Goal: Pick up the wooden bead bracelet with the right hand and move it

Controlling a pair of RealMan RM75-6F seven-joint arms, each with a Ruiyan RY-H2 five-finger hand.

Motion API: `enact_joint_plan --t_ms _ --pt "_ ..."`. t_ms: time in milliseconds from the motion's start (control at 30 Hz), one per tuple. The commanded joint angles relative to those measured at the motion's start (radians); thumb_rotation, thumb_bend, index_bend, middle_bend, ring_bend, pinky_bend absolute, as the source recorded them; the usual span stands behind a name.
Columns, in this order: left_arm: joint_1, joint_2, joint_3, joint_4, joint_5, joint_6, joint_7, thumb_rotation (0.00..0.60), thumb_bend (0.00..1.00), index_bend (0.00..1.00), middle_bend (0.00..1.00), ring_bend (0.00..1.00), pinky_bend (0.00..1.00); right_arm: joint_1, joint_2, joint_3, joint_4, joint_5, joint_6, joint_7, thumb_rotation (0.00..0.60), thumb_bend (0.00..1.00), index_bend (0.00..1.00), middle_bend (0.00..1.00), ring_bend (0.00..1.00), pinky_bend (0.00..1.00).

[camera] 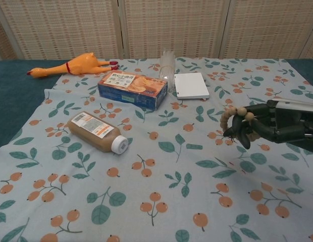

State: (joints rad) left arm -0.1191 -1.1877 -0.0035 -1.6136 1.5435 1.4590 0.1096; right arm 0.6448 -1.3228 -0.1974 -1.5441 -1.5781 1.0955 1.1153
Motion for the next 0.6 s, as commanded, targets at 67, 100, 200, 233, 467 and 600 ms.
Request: enact_joint_plan --t_ms 67,100,200,233,467,600 --pt "-0.002 -0.001 0.000 0.001 0.000 -0.004 0.001 0.600 0.46 0.00 0.00 0.00 0.07 -0.058 -0.014 0.032 0.105 0.077 -0.007 -0.762 0.600 1.00 0.50 0.58 0.16 0.13" --pt "-0.002 -0.002 0.000 0.001 -0.001 -0.005 0.003 0.600 0.46 0.00 0.00 0.00 0.07 -0.063 -0.017 0.034 0.128 0.077 -0.002 -0.852 0.600 1.00 0.50 0.58 0.16 0.13" --pt "-0.004 -0.004 0.001 0.000 0.000 -0.008 0.007 0.600 0.45 0.00 0.00 0.00 0.07 -0.069 -0.022 0.034 0.170 0.076 -0.013 -0.998 0.600 1.00 0.50 0.57 0.16 0.13" --pt "-0.004 -0.005 0.001 0.000 0.000 -0.008 0.008 0.600 0.45 0.00 0.00 0.00 0.07 -0.069 -0.023 0.033 0.182 0.078 -0.024 -1.039 0.600 1.00 0.49 0.57 0.16 0.13" --pt "-0.001 -0.005 0.001 -0.004 -0.001 -0.004 0.016 0.600 0.46 0.00 0.00 0.00 0.07 -0.087 -0.033 0.040 0.194 0.154 -0.103 -1.336 0.600 1.00 0.36 0.45 0.10 0.08" --pt "-0.001 -0.004 0.001 -0.004 0.000 -0.004 0.016 0.600 0.46 0.00 0.00 0.00 0.07 -0.084 0.000 0.042 0.153 0.164 -0.130 -1.397 0.600 1.00 0.13 0.32 0.01 0.00"
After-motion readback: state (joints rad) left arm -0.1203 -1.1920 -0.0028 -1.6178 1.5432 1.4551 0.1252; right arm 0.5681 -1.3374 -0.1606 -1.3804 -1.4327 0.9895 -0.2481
